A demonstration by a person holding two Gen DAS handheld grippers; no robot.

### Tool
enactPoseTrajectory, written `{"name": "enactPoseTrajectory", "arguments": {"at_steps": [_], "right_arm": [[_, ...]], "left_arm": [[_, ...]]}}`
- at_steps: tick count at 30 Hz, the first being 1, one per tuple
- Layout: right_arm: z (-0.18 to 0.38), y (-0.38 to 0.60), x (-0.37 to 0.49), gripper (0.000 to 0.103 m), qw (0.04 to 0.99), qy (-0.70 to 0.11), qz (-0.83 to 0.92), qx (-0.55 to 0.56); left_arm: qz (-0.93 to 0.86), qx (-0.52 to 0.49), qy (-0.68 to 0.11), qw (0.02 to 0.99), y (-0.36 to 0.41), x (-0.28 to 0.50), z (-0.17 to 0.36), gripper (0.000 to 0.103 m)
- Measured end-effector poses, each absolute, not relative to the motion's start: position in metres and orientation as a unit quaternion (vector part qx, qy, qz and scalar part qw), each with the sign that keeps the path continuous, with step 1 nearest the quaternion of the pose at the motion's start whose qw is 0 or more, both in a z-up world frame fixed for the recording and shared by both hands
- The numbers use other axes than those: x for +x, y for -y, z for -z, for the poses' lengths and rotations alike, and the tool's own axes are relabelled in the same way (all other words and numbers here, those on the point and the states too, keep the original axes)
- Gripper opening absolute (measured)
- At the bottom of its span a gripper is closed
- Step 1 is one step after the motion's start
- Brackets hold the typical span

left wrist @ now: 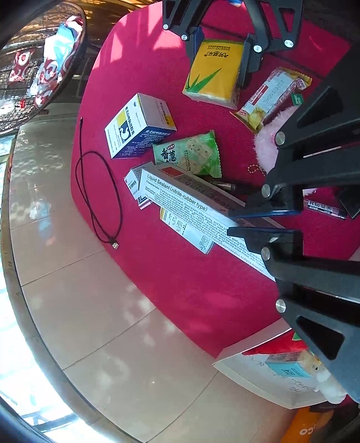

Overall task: Organize objects
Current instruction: 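Grasp the long white Liquid Sealant box with the left tool while the right tool holds the yellow pack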

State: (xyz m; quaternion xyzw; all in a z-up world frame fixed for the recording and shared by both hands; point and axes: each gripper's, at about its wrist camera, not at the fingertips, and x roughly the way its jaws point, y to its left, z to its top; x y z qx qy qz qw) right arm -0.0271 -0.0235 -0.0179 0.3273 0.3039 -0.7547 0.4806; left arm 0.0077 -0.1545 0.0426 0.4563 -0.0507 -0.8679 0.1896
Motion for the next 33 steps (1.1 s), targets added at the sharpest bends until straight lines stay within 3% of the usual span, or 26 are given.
{"name": "enactPoseTrajectory", "arguments": {"at_steps": [8, 9, 10, 11, 18, 20, 22, 23, 25, 33], "right_arm": [[0.018, 0.021, -0.035, 0.048, 0.481, -0.292, 0.755, 0.337], [0.018, 0.021, -0.035, 0.048, 0.481, -0.291, 0.755, 0.337], [0.018, 0.02, -0.036, 0.048, 0.482, -0.289, 0.755, 0.338], [0.018, 0.02, -0.037, 0.048, 0.483, -0.288, 0.755, 0.339], [0.019, 0.02, -0.044, 0.048, 0.482, -0.279, 0.755, 0.347], [0.018, 0.019, -0.045, 0.048, 0.482, -0.275, 0.755, 0.349], [0.016, 0.017, -0.045, 0.048, 0.481, -0.272, 0.757, 0.348], [0.014, 0.016, -0.046, 0.048, 0.481, -0.272, 0.758, 0.347], [0.01, 0.015, -0.046, 0.048, 0.479, -0.272, 0.761, 0.341], [-0.005, 0.012, -0.036, 0.048, 0.448, -0.303, 0.79, 0.288]], "left_arm": [[0.879, 0.453, 0.015, 0.149, 0.173, 0.014, -0.051, 0.009], [0.882, 0.447, 0.016, 0.149, 0.174, 0.014, -0.054, 0.032], [0.885, 0.441, 0.016, 0.148, 0.176, 0.014, -0.058, 0.081], [0.889, 0.435, 0.014, 0.143, 0.177, 0.014, -0.061, 0.103], [0.86, 0.491, 0.05, 0.129, 0.18, -0.017, -0.039, 0.103], [0.846, 0.511, 0.041, 0.143, 0.186, -0.025, -0.026, 0.098], [0.841, 0.517, 0.026, 0.159, 0.192, -0.027, -0.018, 0.047], [0.843, 0.511, 0.024, 0.169, 0.193, -0.026, -0.017, 0.045], [0.849, 0.502, 0.018, 0.166, 0.192, -0.023, -0.018, 0.027], [0.882, 0.431, -0.015, 0.192, 0.176, 0.006, -0.038, 0.027]]}}
